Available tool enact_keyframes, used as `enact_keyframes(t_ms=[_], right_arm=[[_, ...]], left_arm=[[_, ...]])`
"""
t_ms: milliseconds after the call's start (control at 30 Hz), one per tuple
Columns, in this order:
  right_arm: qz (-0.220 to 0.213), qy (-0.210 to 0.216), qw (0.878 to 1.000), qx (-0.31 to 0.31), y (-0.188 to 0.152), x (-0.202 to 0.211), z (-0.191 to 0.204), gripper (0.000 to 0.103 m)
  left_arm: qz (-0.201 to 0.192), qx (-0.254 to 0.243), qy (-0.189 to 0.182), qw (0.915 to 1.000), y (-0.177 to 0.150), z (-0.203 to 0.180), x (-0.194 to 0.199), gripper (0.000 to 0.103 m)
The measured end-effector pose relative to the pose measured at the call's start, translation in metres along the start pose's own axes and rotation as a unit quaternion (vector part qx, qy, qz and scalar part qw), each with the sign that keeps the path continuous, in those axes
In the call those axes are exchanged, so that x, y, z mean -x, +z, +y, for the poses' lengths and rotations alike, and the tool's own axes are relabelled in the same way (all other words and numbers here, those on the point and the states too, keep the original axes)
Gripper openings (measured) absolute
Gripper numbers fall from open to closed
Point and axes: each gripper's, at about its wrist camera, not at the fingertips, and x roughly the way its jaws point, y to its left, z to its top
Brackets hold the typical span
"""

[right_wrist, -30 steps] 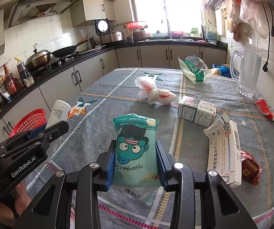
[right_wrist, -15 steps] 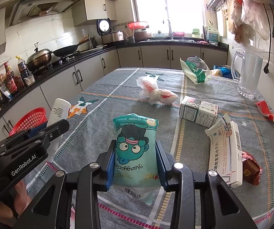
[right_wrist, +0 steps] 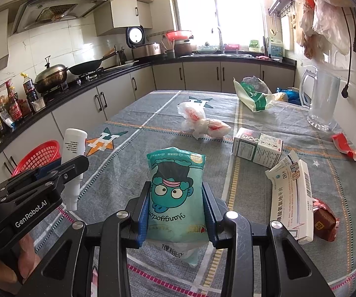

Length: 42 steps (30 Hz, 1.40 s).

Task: Collect trash
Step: 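Carry the teal pack and white spray bottle over the red basket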

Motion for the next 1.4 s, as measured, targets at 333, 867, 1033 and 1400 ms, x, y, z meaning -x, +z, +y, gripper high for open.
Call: enact_keyframes(t_ms=[333, 867, 1033, 1400], right_arm=[[0.006, 0.003, 1.000, -0.027, 0.002, -0.001, -0.007, 0.041], [0.012, 0.041, 0.999, 0.000, 0.019, 0.008, 0.051, 0.041], [0.019, 0.070, 0.997, 0.013, 0.032, 0.001, 0.082, 0.041], [0.051, 0.129, 0.989, 0.041, 0.048, -0.023, 0.150, 0.041]], left_arm=[[-0.014, 0.012, 0.010, 0.9998, 0.003, 0.005, 0.014, 0.029], [-0.048, 0.069, 0.043, 0.9955, 0.016, 0.079, 0.065, 0.029], [-0.055, 0.091, 0.059, 0.9926, 0.015, 0.109, 0.079, 0.029], [-0.065, 0.133, 0.110, 0.9829, 0.013, 0.186, 0.102, 0.029]])
